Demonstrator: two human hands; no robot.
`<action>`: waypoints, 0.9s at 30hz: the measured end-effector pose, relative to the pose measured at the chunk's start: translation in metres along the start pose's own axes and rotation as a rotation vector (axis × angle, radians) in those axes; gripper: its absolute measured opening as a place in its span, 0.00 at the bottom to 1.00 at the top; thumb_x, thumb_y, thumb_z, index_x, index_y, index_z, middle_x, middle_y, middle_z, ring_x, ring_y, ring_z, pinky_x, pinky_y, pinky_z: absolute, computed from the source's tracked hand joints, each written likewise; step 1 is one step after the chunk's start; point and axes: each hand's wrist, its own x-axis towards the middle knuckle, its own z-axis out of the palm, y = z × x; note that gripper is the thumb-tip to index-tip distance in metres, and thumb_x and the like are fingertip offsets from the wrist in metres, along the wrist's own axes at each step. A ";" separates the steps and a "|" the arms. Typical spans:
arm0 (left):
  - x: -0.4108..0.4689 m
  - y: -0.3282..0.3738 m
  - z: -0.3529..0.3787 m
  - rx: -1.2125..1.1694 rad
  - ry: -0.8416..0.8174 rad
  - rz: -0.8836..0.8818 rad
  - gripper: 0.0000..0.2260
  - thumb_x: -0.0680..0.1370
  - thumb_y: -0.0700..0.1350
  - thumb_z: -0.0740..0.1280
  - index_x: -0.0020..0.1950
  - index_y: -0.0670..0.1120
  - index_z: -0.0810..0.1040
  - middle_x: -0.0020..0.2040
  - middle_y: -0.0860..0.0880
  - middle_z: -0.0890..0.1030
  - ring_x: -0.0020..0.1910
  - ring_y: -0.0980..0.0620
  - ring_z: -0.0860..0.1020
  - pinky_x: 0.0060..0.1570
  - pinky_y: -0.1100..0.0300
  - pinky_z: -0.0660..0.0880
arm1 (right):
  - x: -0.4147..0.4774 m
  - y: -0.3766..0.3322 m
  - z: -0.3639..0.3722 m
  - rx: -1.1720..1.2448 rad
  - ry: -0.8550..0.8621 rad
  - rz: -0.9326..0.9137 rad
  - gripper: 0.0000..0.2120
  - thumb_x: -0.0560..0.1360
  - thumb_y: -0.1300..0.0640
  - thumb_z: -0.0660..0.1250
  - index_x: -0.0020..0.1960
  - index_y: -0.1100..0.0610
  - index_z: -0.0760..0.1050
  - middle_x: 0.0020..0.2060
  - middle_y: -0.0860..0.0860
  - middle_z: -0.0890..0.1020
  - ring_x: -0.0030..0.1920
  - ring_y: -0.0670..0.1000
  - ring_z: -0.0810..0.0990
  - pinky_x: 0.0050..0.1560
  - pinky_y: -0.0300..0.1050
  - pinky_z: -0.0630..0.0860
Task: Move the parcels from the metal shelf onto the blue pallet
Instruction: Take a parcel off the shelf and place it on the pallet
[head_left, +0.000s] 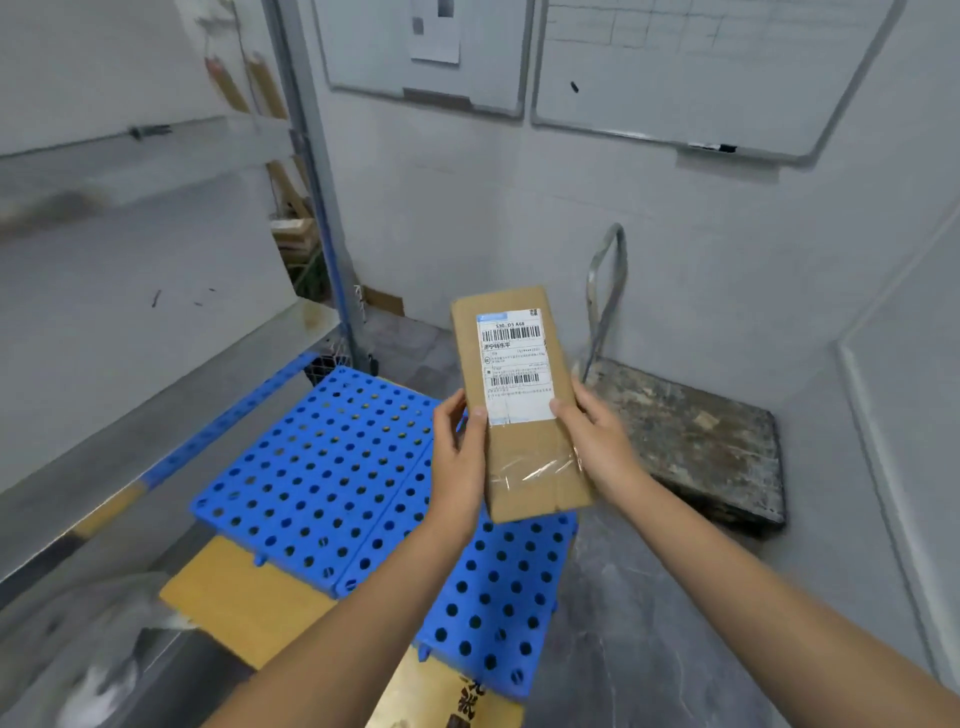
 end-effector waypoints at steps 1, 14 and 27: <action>0.008 -0.002 -0.010 -0.005 0.061 0.002 0.14 0.82 0.50 0.61 0.67 0.53 0.69 0.59 0.58 0.77 0.52 0.67 0.78 0.43 0.73 0.75 | 0.012 0.001 0.016 0.001 -0.044 0.000 0.20 0.79 0.54 0.63 0.56 0.26 0.73 0.51 0.32 0.81 0.49 0.33 0.80 0.43 0.27 0.75; 0.081 -0.034 -0.151 -0.092 0.851 -0.073 0.15 0.83 0.49 0.59 0.70 0.52 0.68 0.61 0.55 0.78 0.58 0.57 0.78 0.57 0.58 0.76 | 0.139 0.034 0.251 -0.142 -0.760 0.008 0.16 0.79 0.51 0.61 0.65 0.38 0.73 0.58 0.44 0.78 0.54 0.42 0.79 0.55 0.40 0.77; 0.119 -0.091 -0.204 -0.053 1.092 -0.266 0.17 0.83 0.49 0.56 0.72 0.56 0.69 0.64 0.53 0.79 0.60 0.51 0.78 0.63 0.47 0.74 | 0.178 0.103 0.345 -0.249 -1.124 0.074 0.12 0.79 0.52 0.60 0.57 0.36 0.74 0.55 0.50 0.80 0.50 0.48 0.82 0.51 0.47 0.80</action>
